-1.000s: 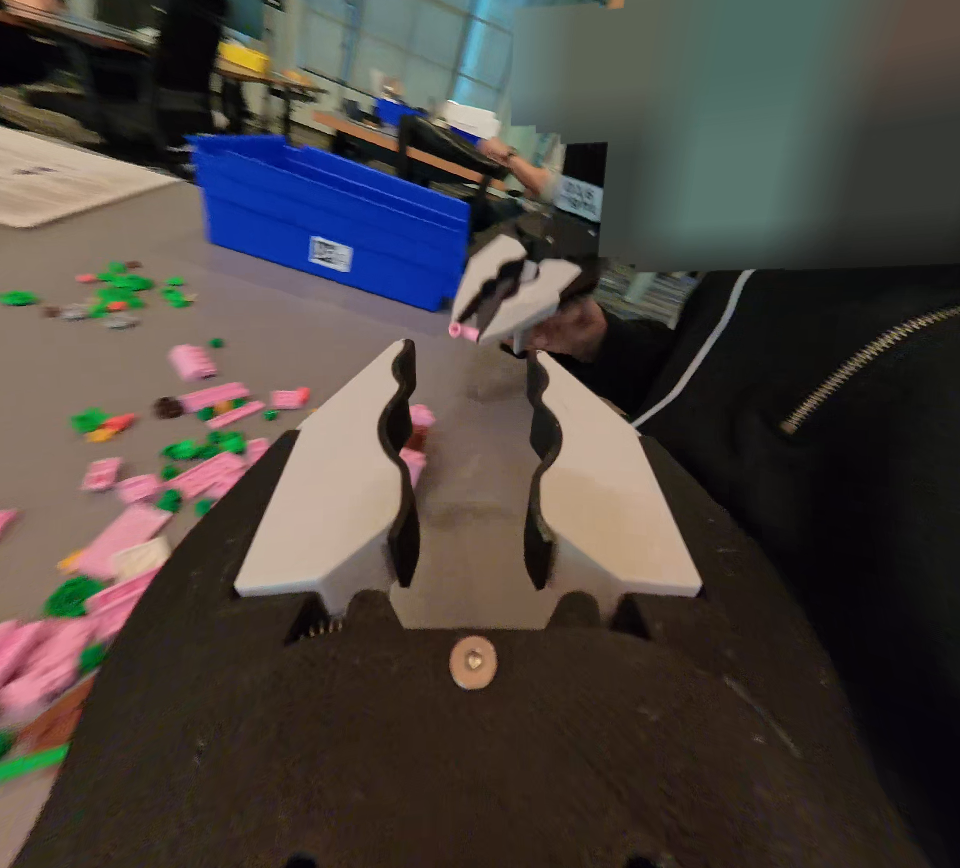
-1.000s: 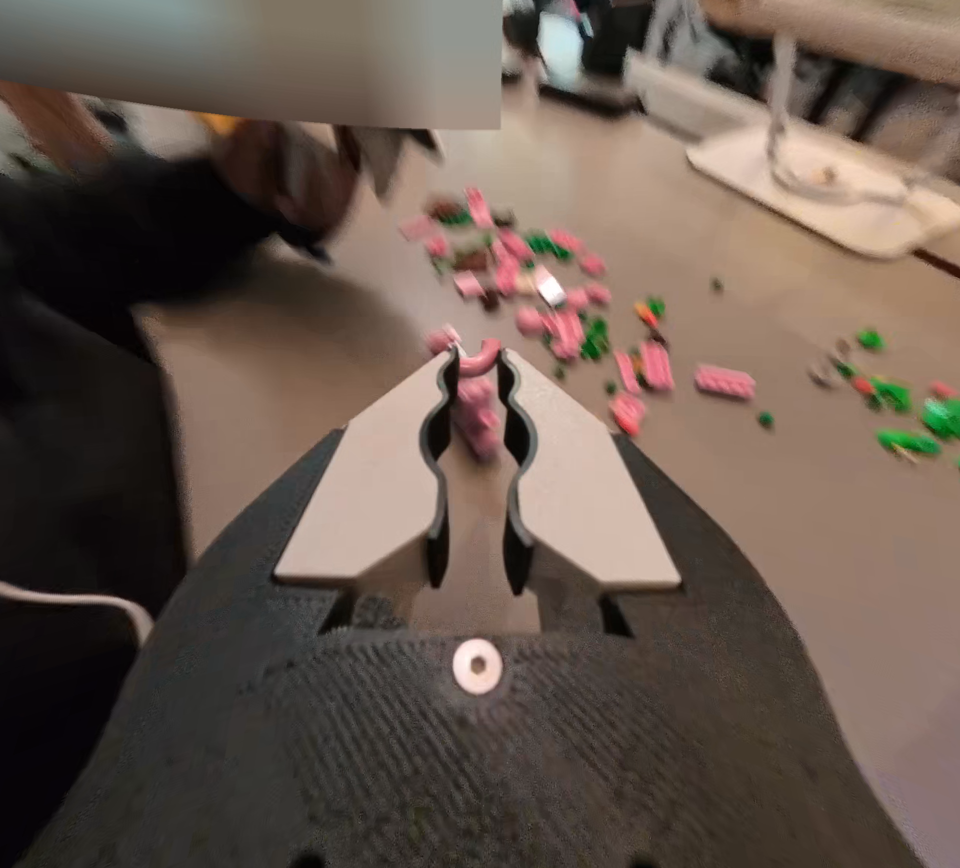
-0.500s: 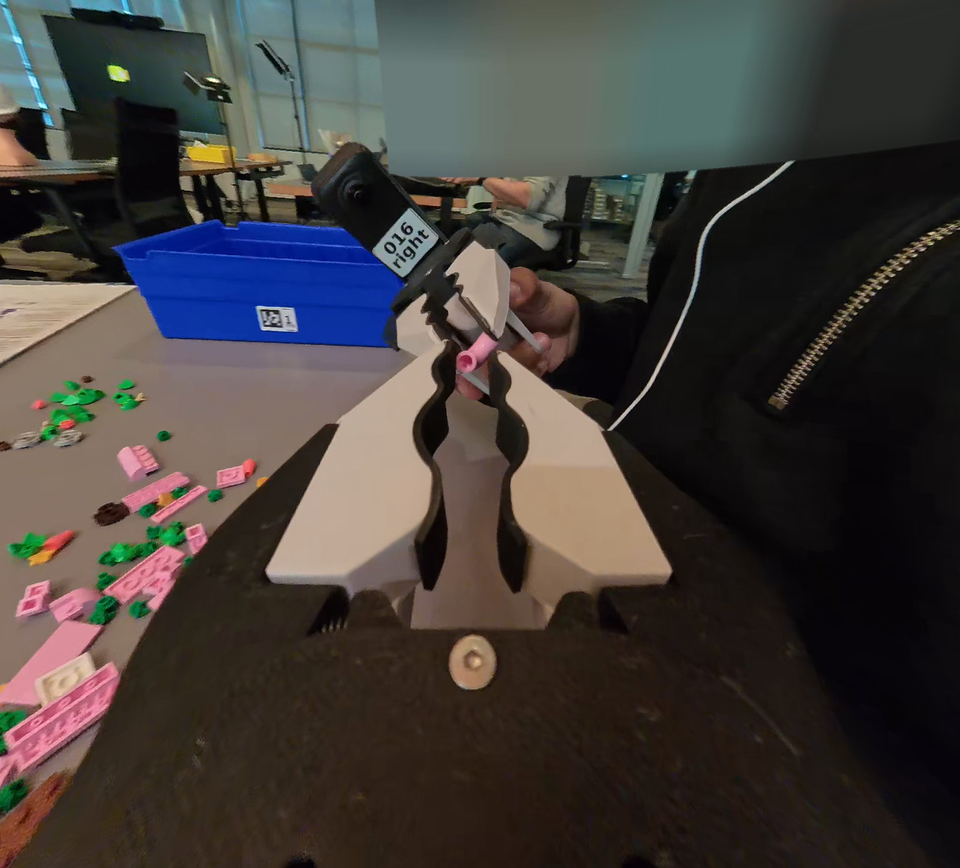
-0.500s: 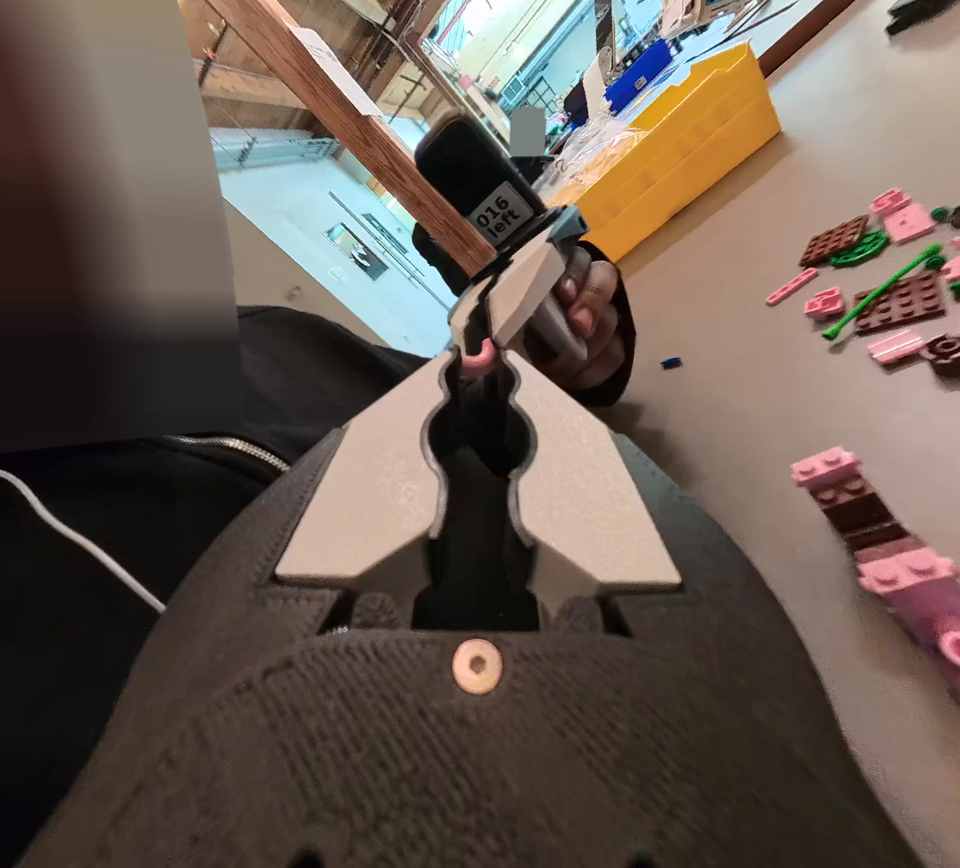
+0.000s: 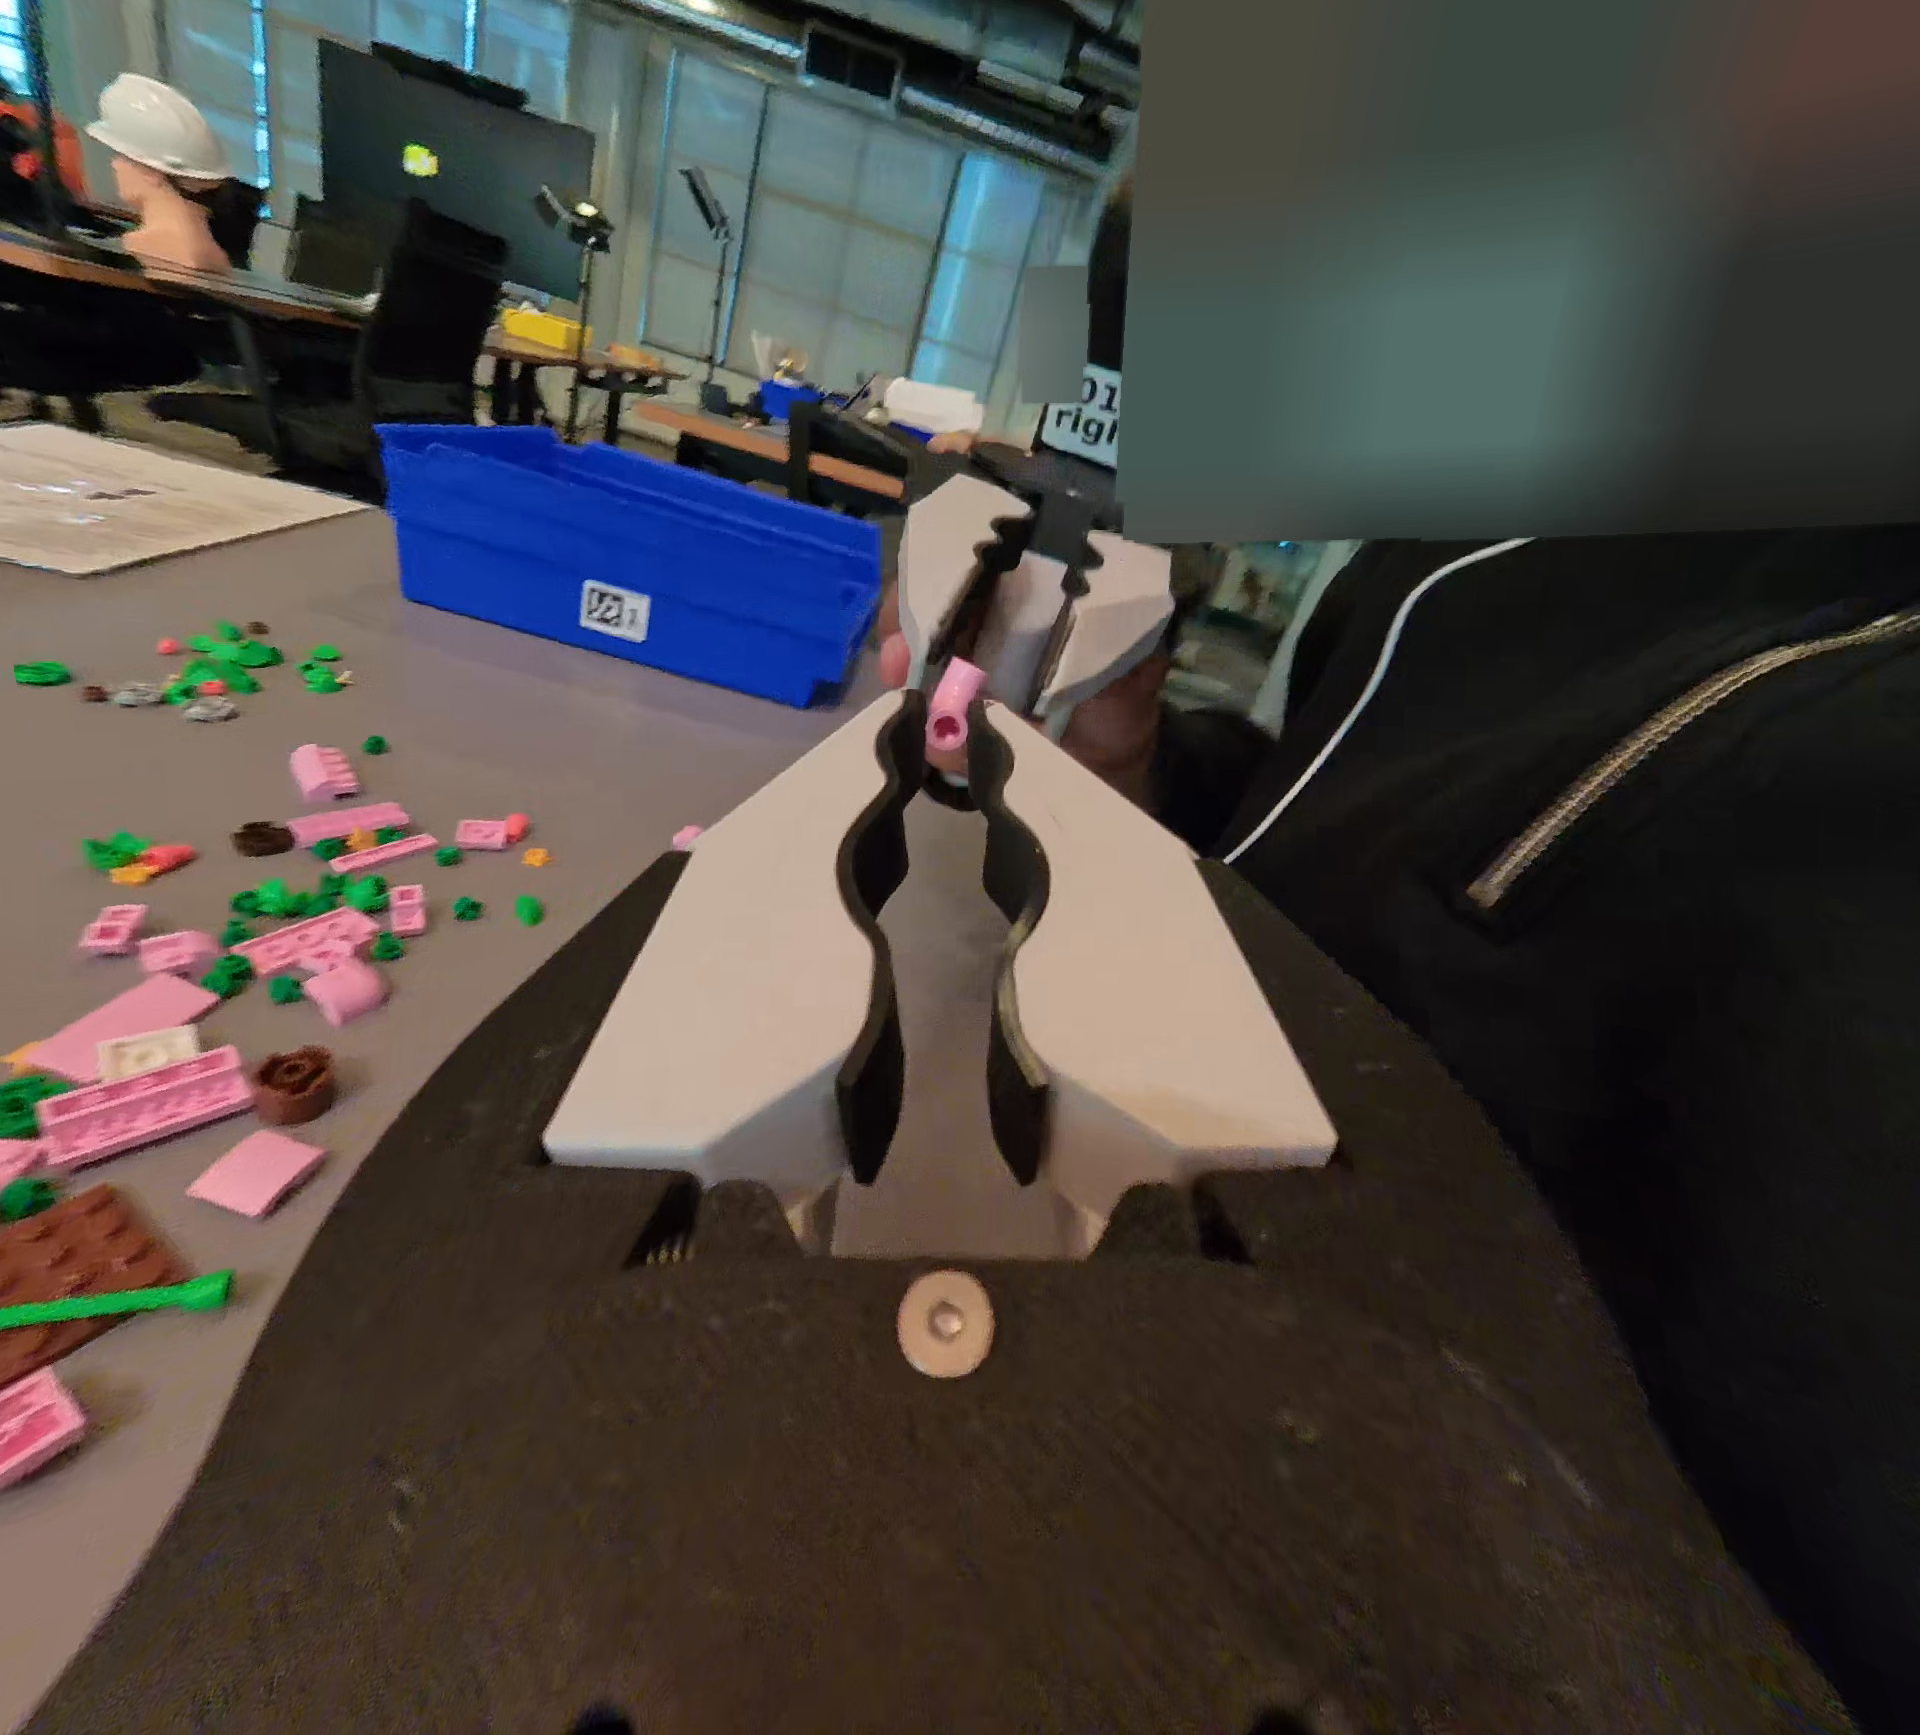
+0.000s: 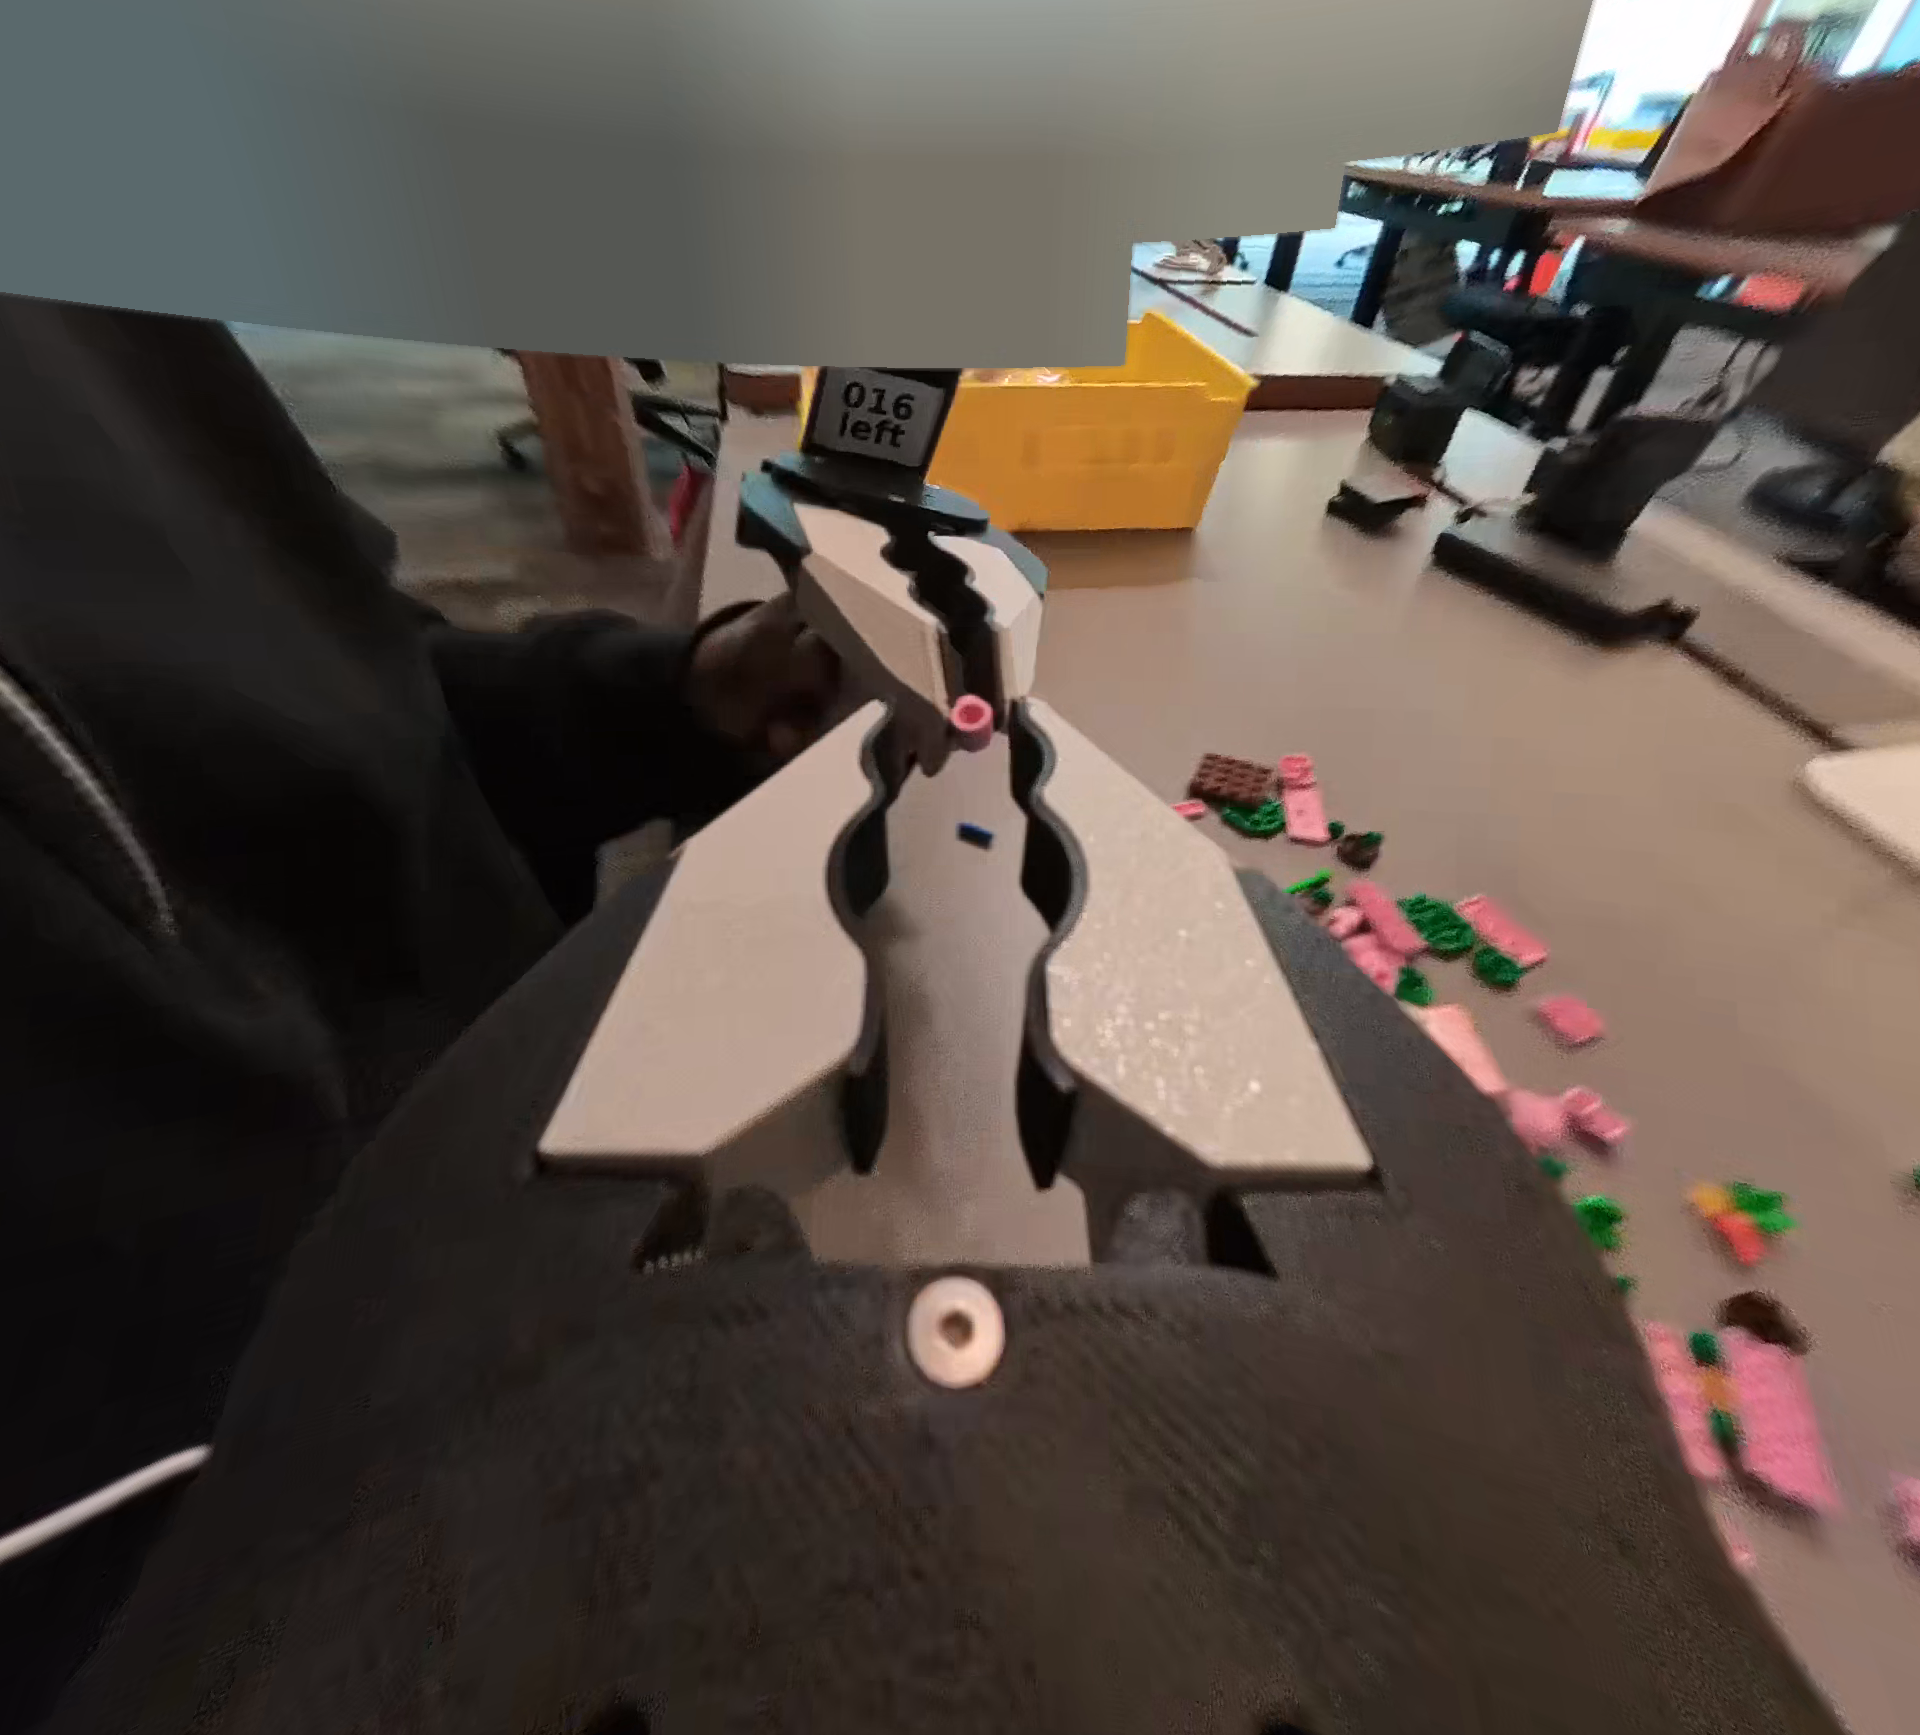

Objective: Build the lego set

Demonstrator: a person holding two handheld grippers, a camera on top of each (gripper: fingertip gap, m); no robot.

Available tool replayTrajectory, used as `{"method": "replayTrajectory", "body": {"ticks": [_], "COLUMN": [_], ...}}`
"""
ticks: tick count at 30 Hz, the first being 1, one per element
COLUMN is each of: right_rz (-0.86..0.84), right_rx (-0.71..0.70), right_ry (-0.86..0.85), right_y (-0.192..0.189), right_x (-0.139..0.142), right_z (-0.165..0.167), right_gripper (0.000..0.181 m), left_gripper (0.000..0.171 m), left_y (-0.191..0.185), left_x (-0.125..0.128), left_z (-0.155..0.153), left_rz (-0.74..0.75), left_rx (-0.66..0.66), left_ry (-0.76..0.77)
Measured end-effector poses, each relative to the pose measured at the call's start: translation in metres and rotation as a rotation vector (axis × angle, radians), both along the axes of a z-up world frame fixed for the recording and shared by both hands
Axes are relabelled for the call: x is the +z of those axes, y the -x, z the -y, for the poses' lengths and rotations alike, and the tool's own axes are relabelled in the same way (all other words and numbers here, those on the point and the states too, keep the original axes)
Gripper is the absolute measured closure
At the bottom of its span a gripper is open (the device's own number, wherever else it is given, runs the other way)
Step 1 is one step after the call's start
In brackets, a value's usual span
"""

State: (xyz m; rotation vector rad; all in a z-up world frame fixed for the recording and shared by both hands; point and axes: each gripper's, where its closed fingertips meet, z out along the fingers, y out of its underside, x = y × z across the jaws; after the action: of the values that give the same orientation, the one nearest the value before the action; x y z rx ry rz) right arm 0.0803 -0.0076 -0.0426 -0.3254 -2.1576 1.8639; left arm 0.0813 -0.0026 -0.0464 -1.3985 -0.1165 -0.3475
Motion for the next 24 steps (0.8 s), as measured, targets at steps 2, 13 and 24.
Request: {"method": "replayTrajectory", "body": {"ticks": [2,13,24], "right_rz": [-0.097,-0.185,-0.435], "right_rx": [0.012,0.062,0.203], "right_ry": [-0.038,-0.049,-0.164], "right_y": [-0.002,-0.003,-0.021], "right_x": [0.004,0.008,0.017], "right_z": [0.007,0.012,0.012], "right_gripper": [0.168,0.176,0.176], "left_gripper": [0.167,0.168,0.163], "left_y": [-0.003,-0.004,-0.021], "left_x": [0.007,0.011,0.020], "left_z": [0.006,0.011,0.010], "left_rz": [0.042,0.107,0.515], "left_rx": [-0.058,-0.136,-0.542], "left_ry": [-0.066,-0.120,-0.237]}}
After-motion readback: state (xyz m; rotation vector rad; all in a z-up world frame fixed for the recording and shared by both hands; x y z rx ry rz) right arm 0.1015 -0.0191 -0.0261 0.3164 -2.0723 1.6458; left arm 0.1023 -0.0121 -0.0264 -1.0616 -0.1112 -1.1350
